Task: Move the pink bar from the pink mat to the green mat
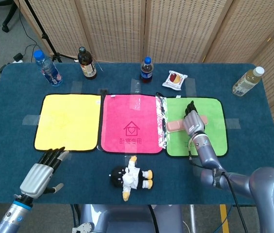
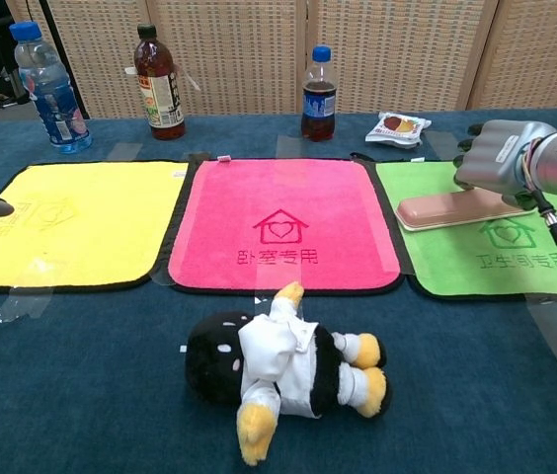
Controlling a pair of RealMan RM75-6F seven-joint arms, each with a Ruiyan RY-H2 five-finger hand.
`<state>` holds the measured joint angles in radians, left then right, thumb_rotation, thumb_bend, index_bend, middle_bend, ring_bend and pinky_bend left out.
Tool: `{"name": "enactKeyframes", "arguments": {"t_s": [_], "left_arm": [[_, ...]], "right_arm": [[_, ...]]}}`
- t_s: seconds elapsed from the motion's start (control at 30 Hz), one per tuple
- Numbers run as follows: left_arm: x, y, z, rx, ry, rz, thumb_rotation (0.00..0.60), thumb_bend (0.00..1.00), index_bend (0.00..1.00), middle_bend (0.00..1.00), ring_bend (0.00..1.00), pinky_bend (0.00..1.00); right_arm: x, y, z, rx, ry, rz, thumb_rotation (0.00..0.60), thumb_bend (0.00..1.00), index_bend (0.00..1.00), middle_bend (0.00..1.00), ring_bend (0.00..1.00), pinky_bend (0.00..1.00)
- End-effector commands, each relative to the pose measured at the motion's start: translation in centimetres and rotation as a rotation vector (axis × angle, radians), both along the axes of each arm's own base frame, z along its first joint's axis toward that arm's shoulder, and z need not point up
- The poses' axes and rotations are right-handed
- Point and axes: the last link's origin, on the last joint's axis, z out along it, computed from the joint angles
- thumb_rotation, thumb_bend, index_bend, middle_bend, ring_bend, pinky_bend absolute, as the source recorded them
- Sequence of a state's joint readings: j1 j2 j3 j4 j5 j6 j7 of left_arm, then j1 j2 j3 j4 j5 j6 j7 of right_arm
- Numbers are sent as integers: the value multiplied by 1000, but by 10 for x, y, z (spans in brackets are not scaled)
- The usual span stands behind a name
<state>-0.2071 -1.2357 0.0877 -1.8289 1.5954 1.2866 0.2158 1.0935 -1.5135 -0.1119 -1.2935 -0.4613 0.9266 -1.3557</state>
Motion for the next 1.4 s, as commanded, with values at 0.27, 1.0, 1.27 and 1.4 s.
{"name": "enactKeyframes", "arguments": {"t_s": [0.27,1.0,1.27,1.4], "left_arm": [[1,0,3,11,-6,-6,600,177,35,0,0,21],[-6,4,7,58,25,15,600,177,35,0,0,21],[0,-2,9,73,28,-16,600,177,35,0,0,22],[4,-5,9,80,34,-37,600,177,35,0,0,21]], "right_arm": [[-3,6,11,-23,-5,-8,600,569,237,126,0,9],[94,52,87,-128,-531,259,600,546,237,125,0,9],[60,113,106,-134,-819,249,600,512,237,119,0,9],[33,136,110,-156,-966,224,600,458,237,78,0,9]]}}
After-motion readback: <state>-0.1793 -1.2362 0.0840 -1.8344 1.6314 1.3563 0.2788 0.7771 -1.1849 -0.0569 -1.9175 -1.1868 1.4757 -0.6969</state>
